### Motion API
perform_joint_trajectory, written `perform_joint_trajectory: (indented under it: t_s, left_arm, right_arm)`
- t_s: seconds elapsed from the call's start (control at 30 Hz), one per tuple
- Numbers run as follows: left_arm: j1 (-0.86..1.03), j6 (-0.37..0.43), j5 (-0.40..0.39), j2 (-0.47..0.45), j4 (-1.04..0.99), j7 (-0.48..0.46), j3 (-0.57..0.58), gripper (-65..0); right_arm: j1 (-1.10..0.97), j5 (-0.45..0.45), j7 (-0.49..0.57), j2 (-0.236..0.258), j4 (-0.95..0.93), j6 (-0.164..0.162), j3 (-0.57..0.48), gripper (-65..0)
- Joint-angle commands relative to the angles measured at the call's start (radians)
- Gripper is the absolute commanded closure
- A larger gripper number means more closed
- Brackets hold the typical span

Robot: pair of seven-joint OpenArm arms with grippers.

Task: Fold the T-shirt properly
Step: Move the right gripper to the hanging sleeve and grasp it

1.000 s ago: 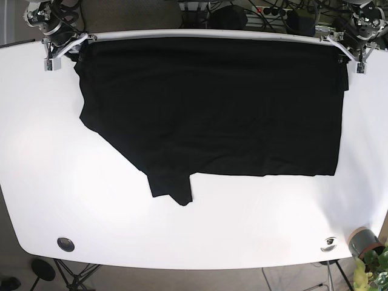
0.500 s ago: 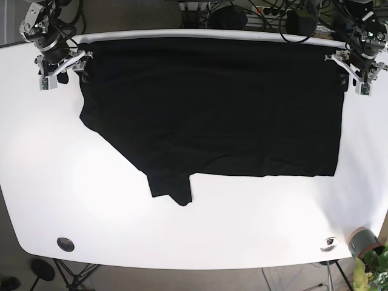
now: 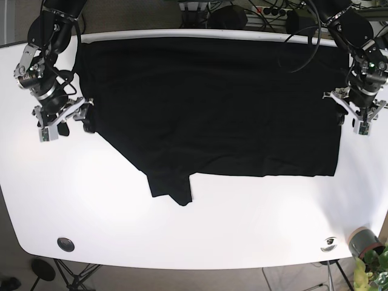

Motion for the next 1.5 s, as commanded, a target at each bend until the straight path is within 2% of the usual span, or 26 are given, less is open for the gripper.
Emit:
perform_joint_trajectory:
  t_s: [0.0, 0.1, 0.3, 0.43, 0.77, 0.93, 1.1, 1.23, 1.37, 1.47]
  left_arm:
    - [-0.035, 0.002, -0.008, -0.015, 0.015, -0.023, 0.017, -25.1]
    - [-0.064, 0.002, -0.008, -0.015, 0.006, -0.023, 0.06, -25.1]
    - [-0.081, 0.002, -0.009, -0.015, 0.001, -0.023, 0.109, -25.1]
    - [-0.102, 0.002, -0.009, -0.015, -0.011, -0.023, 0.142, -25.1]
    - [-0.107, 0.002, -0.009, -0.015, -0.045, -0.025, 0.143, -25.1]
    - [-0.108, 0.002, -0.009, -0.015, -0.066, -0.025, 0.143, -25.1]
    - [-0.107, 0.002, -0.009, -0.015, -0.072, -0.025, 0.14, -25.1]
    - [-0.1, 0.002, -0.009, -0.018, -0.074, -0.025, 0.139, -25.1]
    - [-0.1, 0.002, -0.009, -0.02, -0.074, -0.025, 0.139, -25.1]
    - [-0.1, 0.002, -0.009, -0.02, -0.075, -0.025, 0.139, -25.1]
  right_arm:
    - [0.076, 0.014, -0.007, 0.019, -0.041, 0.007, -0.04, -46.6]
    - [0.166, -0.001, -0.011, 0.021, -0.121, 0.007, -0.076, -46.6]
    - [0.359, -0.152, -0.004, 0.01, -0.32, 0.015, -0.181, -46.6]
    - [0.484, -0.196, 0.042, -0.004, -0.48, 0.016, -0.224, -46.6]
    - [0.745, -0.206, 0.297, -0.01, -0.957, 0.01, -0.376, -46.6]
    - [0.814, -0.207, 0.48, -0.016, -1.159, 0.007, -0.446, -46.6]
    - [0.821, -0.207, 0.559, -0.019, -1.227, 0.002, -0.498, -46.6]
    - [0.818, -0.207, 0.599, -0.019, -1.276, -0.038, -0.521, -46.6]
    - [0.815, -0.207, 0.621, -0.024, -1.307, -0.042, -0.547, -46.6]
    - [0.795, -0.207, 0.625, -0.047, -1.31, -0.042, -0.56, -46.6]
